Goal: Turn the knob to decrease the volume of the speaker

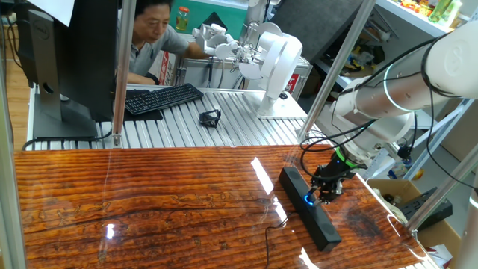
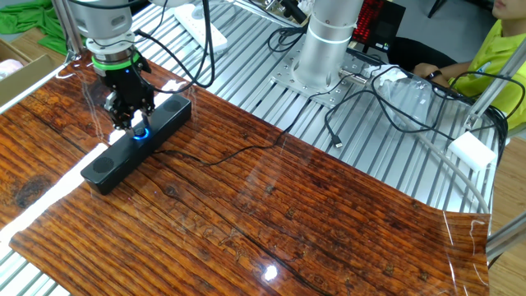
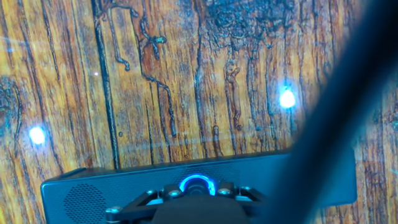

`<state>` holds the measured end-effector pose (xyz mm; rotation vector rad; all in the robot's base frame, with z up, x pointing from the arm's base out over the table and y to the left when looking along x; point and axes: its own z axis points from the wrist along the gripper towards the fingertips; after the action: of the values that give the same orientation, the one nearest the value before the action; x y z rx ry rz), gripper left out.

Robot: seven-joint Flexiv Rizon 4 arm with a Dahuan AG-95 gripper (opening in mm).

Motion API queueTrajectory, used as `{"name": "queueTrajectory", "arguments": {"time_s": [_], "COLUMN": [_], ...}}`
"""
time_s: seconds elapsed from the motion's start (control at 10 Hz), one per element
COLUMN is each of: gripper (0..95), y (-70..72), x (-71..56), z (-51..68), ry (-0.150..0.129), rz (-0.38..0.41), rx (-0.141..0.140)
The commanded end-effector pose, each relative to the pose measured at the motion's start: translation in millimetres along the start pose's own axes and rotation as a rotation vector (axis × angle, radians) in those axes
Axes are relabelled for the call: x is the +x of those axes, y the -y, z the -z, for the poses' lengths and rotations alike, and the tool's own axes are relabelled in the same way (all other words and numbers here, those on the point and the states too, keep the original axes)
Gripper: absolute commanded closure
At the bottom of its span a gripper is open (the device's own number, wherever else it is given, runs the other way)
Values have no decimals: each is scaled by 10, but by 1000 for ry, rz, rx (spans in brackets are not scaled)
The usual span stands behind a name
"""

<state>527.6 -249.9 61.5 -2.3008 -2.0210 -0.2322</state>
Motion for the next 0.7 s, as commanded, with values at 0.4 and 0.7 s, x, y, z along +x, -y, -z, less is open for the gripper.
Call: {"name": "queueTrajectory", "arguments": {"time_s": [0.4,0.7], "gripper": [950,950], "y": [-4,-4], "x": [-5,-5], "z": [6,6], "ry": [-1,4], "rz": [23,36], "rx": [2,-1]}}
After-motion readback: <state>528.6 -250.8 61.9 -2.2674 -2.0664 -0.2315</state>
